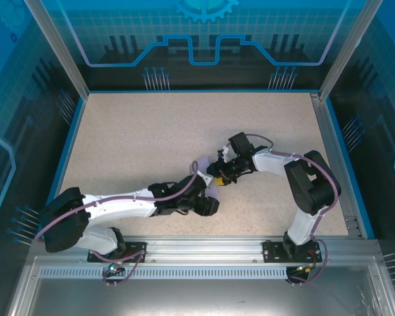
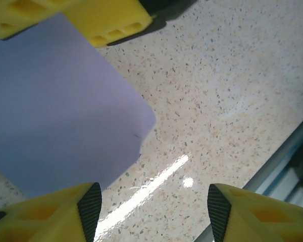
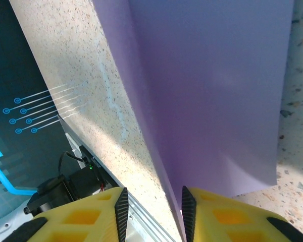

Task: Fold a paper plane with a square sheet of paper (pick it up from the middle)
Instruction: Third fold the triangle at the center of the table.

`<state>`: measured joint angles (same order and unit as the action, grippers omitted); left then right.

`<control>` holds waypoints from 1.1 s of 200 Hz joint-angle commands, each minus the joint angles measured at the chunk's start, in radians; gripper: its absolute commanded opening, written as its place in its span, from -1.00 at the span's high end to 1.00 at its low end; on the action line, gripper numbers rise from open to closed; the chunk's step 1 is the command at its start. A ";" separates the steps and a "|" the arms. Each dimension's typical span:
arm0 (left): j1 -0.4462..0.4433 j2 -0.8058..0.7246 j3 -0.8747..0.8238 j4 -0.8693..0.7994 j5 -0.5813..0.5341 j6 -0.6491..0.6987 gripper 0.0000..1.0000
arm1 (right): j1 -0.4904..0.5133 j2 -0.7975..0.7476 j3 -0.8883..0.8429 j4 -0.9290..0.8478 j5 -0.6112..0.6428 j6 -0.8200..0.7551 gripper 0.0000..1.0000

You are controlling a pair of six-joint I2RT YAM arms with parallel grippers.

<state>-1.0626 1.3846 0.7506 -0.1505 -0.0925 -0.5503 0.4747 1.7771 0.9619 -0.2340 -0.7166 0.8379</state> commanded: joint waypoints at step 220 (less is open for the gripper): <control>-0.158 0.237 0.138 -0.194 -0.442 0.034 -0.38 | 0.030 -0.068 0.003 -0.072 -0.081 -0.027 0.53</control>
<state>-1.2102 1.5711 0.8421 -0.3107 -0.4862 -0.5423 0.4915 1.7233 0.9497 -0.2977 -0.7692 0.8040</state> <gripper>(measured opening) 0.683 0.232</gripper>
